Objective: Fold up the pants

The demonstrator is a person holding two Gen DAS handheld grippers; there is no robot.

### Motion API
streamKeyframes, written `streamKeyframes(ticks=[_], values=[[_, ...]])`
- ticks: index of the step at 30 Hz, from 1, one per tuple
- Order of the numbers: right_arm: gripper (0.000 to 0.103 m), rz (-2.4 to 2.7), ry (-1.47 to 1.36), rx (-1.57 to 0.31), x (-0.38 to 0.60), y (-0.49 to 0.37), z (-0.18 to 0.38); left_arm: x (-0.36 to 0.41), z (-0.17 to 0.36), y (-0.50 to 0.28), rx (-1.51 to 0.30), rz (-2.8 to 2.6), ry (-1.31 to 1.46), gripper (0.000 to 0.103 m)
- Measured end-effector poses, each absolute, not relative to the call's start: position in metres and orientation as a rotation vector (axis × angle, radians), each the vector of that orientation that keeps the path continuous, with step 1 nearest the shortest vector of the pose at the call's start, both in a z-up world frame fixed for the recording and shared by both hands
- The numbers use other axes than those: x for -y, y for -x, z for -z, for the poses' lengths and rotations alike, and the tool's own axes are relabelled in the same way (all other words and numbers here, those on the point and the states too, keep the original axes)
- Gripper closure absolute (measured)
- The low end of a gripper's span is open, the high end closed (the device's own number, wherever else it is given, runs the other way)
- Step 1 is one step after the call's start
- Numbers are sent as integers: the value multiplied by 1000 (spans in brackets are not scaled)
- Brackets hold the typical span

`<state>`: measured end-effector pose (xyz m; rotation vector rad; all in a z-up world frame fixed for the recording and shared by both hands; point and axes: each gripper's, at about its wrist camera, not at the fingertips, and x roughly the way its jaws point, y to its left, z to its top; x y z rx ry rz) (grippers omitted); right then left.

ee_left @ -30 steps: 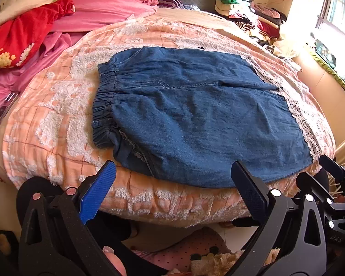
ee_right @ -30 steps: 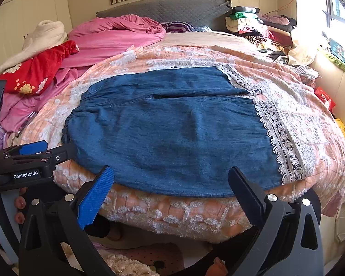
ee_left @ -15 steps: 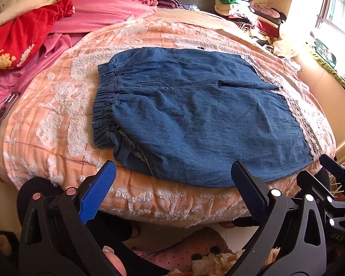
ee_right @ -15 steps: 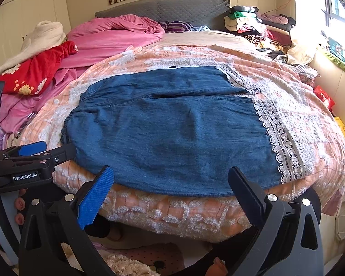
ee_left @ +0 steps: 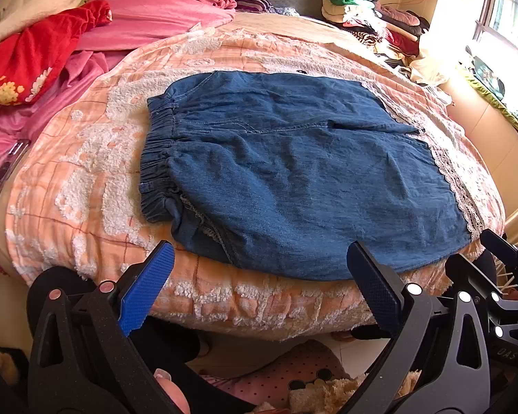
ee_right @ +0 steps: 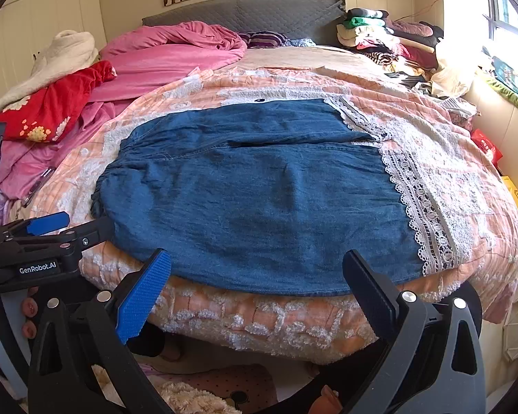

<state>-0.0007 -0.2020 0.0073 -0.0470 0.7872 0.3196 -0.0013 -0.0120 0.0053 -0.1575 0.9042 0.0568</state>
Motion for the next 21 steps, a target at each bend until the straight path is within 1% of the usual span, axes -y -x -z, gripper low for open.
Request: streamKeyframes(ticks=[21], values=[[4, -325, 51, -814, 192, -13, -2, 0, -3, -8, -910, -79, 164, 8]])
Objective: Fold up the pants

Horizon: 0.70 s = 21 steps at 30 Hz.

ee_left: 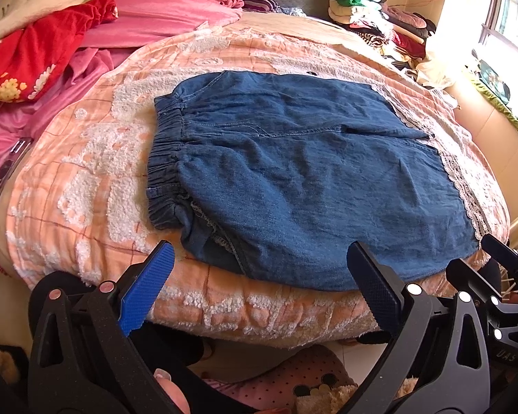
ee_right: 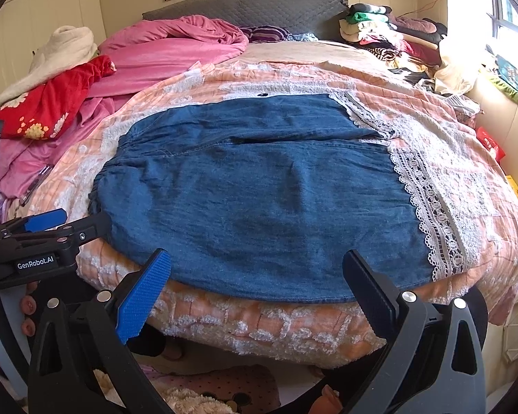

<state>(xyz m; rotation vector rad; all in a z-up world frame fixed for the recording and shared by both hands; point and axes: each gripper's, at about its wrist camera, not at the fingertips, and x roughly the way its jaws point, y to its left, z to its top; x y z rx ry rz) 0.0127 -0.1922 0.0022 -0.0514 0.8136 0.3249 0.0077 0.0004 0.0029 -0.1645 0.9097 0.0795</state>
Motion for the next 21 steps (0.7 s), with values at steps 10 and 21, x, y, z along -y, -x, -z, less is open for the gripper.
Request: streamKeyframes(ticks=[10, 21], values=[[4, -412, 64, -815, 170, -51, -9, -27, -3, -23, -900, -110, 201, 8], [4, -487, 160, -769, 126, -129, -25, -97, -10, -71, -856, -188, 213, 8]])
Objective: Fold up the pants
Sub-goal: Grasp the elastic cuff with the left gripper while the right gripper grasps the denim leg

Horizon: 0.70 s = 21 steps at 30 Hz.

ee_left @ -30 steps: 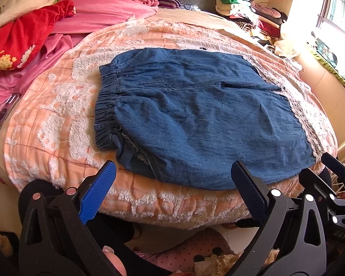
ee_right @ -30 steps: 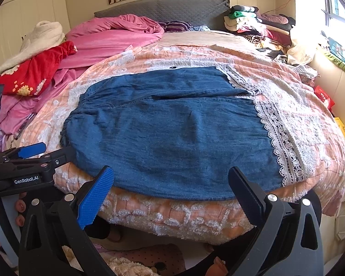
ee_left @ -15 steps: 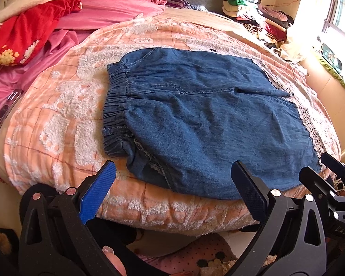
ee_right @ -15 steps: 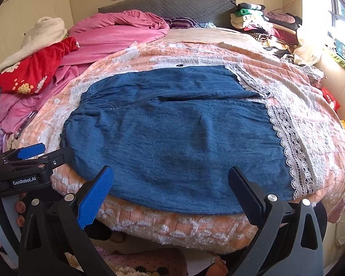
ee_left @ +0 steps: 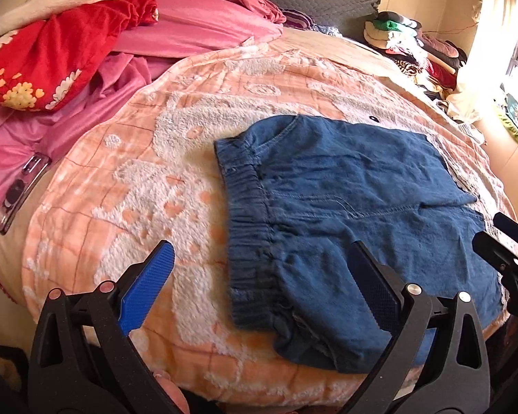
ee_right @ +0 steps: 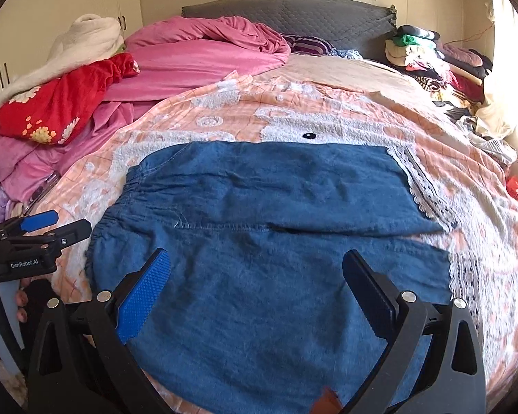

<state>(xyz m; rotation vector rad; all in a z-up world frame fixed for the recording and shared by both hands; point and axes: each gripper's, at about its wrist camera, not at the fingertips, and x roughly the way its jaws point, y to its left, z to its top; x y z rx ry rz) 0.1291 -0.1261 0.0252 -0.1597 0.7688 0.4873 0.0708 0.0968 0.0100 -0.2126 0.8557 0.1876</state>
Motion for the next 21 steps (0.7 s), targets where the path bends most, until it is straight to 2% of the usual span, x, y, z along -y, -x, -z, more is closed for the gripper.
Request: streamKeyframes(ticks=[11, 17, 19, 21], values=[[4, -639, 212, -780, 77, -215, -25, -166, 17, -149, -920, -186, 281, 8], [4, -631, 351, -789, 43, -266, -8, -187, 41, -188, -968, -152, 339, 9], [4, -638, 358, -819, 35, -283, -2, -192, 46, -198, -960, -139, 347, 10], [4, -658, 366, -828, 29, -297, 2, -193, 52, -206, -953, -115, 357, 17]])
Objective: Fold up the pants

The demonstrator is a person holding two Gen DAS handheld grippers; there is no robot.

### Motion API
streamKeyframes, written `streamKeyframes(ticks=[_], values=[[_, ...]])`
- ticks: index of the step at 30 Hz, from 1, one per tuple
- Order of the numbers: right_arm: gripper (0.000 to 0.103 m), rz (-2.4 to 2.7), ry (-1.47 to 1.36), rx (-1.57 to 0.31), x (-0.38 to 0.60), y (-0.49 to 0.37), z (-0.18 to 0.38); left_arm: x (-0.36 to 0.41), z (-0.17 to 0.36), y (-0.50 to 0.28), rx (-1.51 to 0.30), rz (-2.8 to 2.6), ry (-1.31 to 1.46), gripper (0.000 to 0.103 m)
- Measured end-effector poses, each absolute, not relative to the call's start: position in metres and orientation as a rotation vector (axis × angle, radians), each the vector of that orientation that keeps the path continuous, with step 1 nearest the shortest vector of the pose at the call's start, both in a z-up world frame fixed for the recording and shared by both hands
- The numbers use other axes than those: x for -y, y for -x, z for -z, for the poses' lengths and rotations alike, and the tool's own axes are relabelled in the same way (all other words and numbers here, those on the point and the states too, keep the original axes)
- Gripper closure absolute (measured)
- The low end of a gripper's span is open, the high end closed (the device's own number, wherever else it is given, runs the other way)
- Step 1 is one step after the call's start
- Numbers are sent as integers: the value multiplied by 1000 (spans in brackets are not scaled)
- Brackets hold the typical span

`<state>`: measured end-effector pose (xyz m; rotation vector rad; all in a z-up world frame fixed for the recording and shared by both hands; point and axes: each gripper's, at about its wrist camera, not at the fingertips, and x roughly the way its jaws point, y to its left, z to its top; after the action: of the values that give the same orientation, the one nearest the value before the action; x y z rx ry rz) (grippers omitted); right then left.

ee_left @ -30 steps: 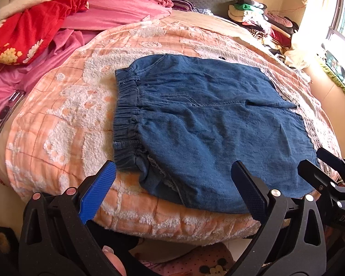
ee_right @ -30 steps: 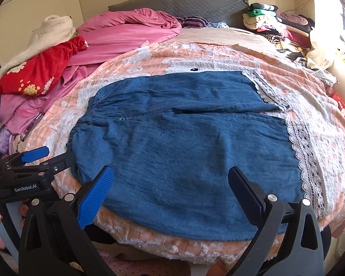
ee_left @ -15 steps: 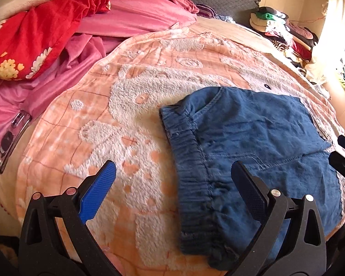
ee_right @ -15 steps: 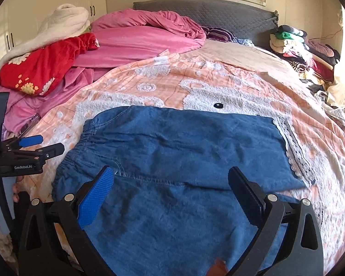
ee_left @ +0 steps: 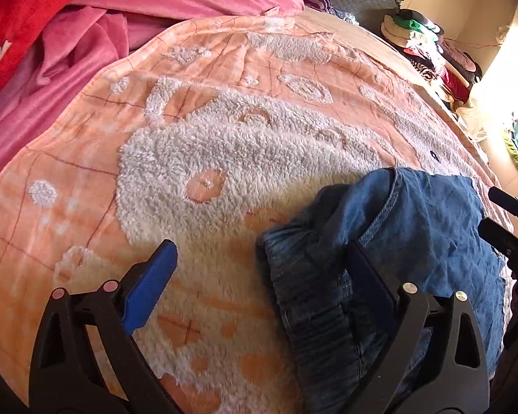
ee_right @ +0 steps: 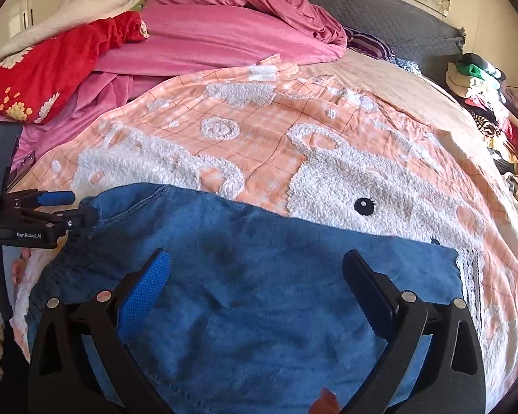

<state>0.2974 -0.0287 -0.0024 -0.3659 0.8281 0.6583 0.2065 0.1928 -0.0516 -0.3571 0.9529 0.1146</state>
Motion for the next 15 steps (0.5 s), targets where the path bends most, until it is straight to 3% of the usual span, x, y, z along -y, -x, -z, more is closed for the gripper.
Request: streamKeyframes(ticks=[5, 6, 7, 15], values=[[4, -731, 410, -873, 10, -329, 14, -181, 57, -218, -917, -74, 296, 37], [4, -741, 433, -875, 6, -333, 17, -179, 56, -217, -905, -50, 301, 54], [4, -754, 451, -879, 3, -336, 19, -180, 55, -216, -895, -15, 323, 63], [4, -860, 602, -911, -20, -349, 31, -169, 32, -198, -805, 3, 299, 72]])
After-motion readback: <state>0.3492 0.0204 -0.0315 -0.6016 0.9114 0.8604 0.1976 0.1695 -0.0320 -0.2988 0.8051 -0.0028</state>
